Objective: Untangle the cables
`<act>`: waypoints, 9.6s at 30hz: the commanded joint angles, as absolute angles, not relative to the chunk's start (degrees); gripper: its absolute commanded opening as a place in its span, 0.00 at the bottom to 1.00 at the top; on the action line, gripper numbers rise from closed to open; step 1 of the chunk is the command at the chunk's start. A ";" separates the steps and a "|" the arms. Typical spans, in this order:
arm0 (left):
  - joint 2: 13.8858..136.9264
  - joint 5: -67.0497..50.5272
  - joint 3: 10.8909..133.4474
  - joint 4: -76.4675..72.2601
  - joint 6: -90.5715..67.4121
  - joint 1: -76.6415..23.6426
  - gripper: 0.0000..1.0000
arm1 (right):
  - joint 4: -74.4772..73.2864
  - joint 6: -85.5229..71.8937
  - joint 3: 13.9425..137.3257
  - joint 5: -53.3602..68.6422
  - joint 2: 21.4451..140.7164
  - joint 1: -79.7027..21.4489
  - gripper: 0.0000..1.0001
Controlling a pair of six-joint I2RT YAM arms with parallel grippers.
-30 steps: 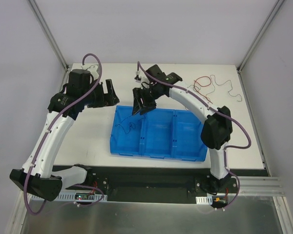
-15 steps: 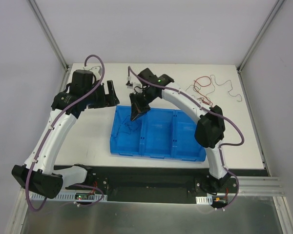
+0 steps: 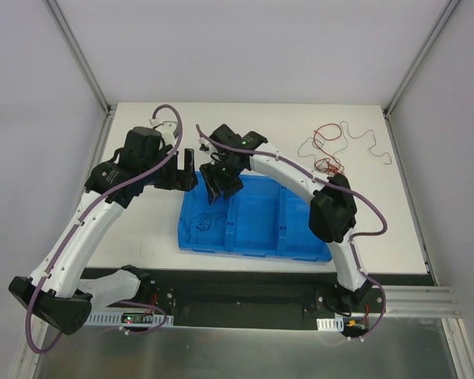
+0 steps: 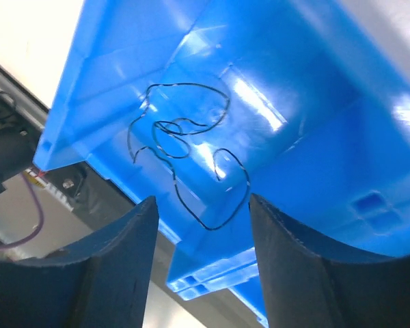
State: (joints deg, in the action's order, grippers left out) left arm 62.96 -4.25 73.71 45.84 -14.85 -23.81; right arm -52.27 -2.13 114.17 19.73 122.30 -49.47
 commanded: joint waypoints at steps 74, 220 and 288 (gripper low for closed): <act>70.31 -17.66 87.44 42.89 -18.62 -26.02 0.91 | -28.06 -39.09 112.41 29.96 107.23 4.40 0.00; 80.77 -34.89 74.09 31.38 -17.14 5.01 0.72 | -21.70 -21.98 100.64 39.21 90.70 -41.31 0.00; 101.88 -33.92 82.64 31.29 -29.53 4.48 0.60 | -65.56 9.49 110.63 8.02 107.48 -55.54 0.53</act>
